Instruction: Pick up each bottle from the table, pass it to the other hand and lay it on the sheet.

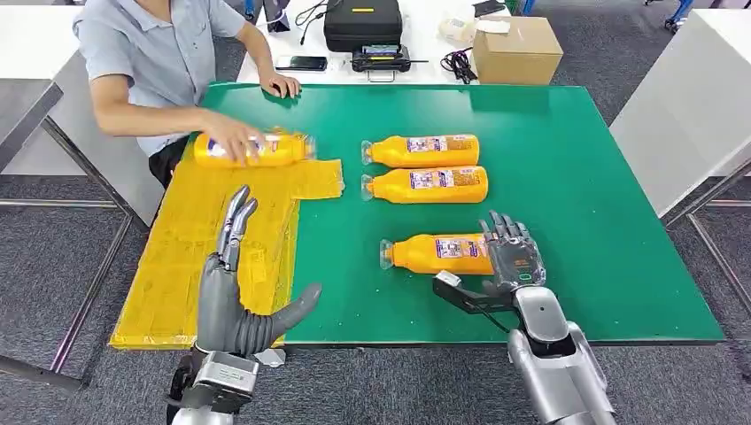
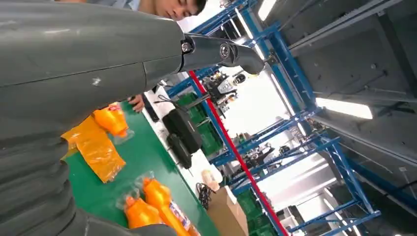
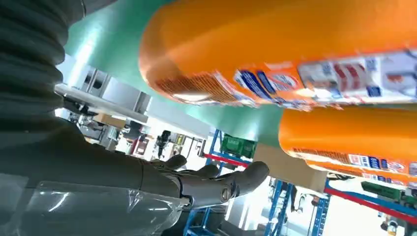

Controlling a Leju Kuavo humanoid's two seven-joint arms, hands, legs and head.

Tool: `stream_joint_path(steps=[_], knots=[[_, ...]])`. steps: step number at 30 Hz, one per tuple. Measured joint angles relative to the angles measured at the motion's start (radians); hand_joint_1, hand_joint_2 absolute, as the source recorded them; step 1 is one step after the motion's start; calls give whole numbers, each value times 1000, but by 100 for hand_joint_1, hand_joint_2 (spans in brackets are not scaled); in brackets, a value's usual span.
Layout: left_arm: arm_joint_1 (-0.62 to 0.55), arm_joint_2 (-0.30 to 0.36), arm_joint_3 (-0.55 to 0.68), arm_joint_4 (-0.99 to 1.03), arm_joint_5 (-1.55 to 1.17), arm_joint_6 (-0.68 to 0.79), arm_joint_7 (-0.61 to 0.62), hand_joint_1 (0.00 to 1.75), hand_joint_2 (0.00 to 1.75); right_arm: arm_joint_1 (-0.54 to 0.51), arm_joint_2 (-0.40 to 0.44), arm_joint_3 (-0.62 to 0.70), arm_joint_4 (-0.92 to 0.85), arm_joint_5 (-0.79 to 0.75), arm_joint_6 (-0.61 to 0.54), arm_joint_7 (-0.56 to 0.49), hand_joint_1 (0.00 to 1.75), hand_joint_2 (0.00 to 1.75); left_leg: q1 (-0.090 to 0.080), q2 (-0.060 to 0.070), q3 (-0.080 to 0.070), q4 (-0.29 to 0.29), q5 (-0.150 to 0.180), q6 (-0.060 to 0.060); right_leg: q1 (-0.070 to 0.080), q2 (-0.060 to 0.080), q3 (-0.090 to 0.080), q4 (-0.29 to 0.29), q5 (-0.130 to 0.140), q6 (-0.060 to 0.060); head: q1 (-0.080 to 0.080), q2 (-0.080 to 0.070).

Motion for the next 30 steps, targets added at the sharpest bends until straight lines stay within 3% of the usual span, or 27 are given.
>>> stream_joint_path(steps=[19,30], knots=[[-20,0,-6,33,36,-24,0,0,175,-77,16,-34,183,-45,0,0,0,175,0,0,0,0,0,0,0,0,0,0,0,0,0,0],[-46,0,-27,63,36,-17,0,0,175,-157,26,-58,329,-40,-96,-34,0,175,0,0,1,0,0,0,0,0,1,0,0,0,0,0]])
